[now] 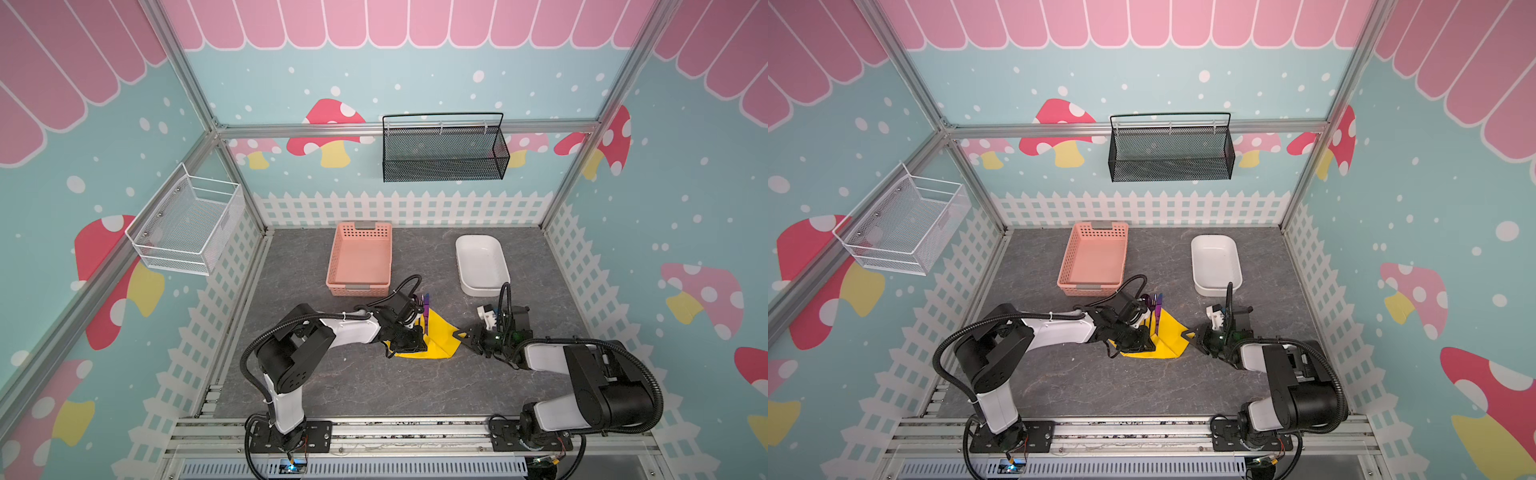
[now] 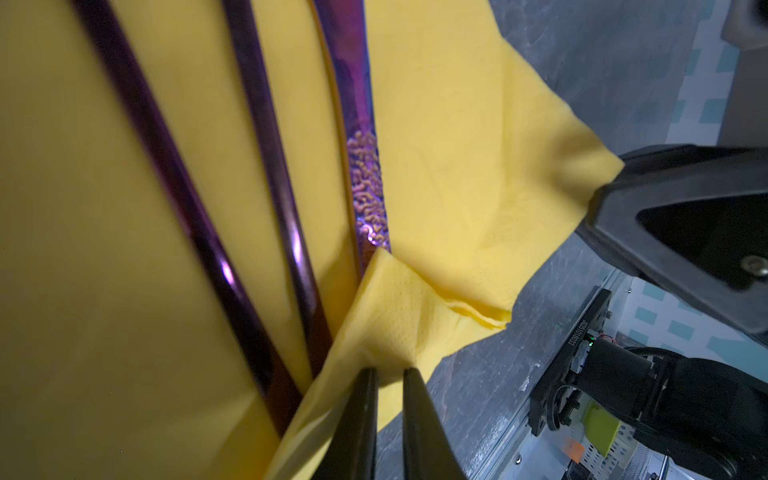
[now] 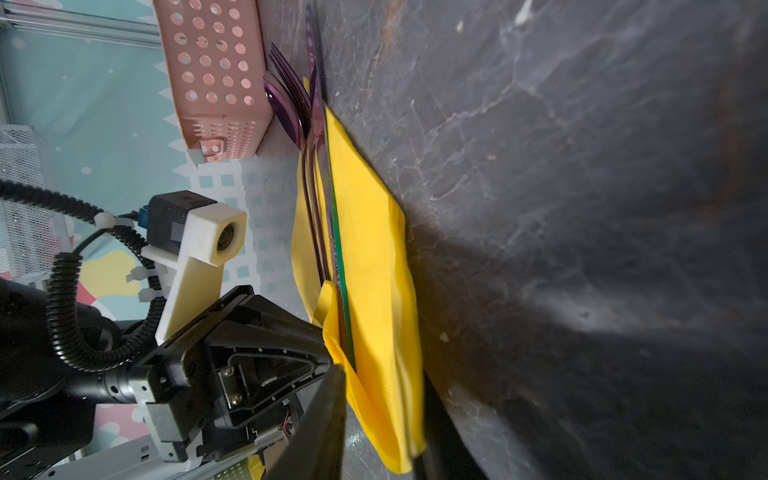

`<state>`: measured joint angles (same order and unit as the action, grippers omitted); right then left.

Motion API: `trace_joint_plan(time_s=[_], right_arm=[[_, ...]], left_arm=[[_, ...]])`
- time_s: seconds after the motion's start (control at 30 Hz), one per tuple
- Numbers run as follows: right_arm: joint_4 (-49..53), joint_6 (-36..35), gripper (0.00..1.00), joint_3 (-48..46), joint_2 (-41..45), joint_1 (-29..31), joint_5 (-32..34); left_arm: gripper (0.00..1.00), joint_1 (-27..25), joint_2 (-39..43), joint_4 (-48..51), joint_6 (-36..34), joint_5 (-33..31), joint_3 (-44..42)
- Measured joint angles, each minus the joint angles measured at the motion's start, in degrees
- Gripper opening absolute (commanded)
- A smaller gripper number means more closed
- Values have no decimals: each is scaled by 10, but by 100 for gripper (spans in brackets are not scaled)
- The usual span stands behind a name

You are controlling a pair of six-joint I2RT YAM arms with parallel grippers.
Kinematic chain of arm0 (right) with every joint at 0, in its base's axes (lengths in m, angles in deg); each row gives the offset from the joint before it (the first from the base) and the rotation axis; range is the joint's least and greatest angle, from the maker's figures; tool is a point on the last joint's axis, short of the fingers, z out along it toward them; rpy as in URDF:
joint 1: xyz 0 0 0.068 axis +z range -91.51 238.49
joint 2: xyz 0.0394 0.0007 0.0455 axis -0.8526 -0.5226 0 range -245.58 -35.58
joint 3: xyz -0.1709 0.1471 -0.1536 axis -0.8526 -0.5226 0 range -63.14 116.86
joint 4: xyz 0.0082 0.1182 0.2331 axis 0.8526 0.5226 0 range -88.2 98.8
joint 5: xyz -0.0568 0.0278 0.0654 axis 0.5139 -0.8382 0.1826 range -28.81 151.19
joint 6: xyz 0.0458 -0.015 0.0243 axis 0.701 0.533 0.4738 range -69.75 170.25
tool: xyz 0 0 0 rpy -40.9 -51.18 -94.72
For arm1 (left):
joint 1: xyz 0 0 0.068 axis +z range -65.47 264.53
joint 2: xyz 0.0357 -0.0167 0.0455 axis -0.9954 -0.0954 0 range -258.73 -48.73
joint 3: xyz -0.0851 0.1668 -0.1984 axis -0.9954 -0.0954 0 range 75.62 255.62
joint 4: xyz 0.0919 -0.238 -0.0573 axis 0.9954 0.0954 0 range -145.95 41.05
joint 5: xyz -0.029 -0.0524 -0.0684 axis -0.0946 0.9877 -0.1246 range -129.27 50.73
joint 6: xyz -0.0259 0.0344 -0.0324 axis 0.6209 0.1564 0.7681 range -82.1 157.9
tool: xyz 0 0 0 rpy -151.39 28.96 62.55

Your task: Place the utensils on the paper napkin and roll it up

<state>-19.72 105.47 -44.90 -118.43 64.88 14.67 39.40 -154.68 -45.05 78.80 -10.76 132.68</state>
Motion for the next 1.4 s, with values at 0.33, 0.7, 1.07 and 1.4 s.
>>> trace_joint_plan(time_s=[0.33, 0.7, 1.07, 1.4], right_arm=[[32, -16, 7, 14, 20, 0, 6], [37, -17, 6, 14, 21, 0, 6], [57, -17, 2, 24, 54, 4, 6], [63, -8, 0, 44, 58, 38, 10]], left_arm=[[16, -3, 0, 0, -6, 5, 13], [15, -19, 0, 10, -9, 7, 40], [13, -19, -21, 33, -13, -6, 60], [13, -19, -28, 43, -13, -11, 64]])
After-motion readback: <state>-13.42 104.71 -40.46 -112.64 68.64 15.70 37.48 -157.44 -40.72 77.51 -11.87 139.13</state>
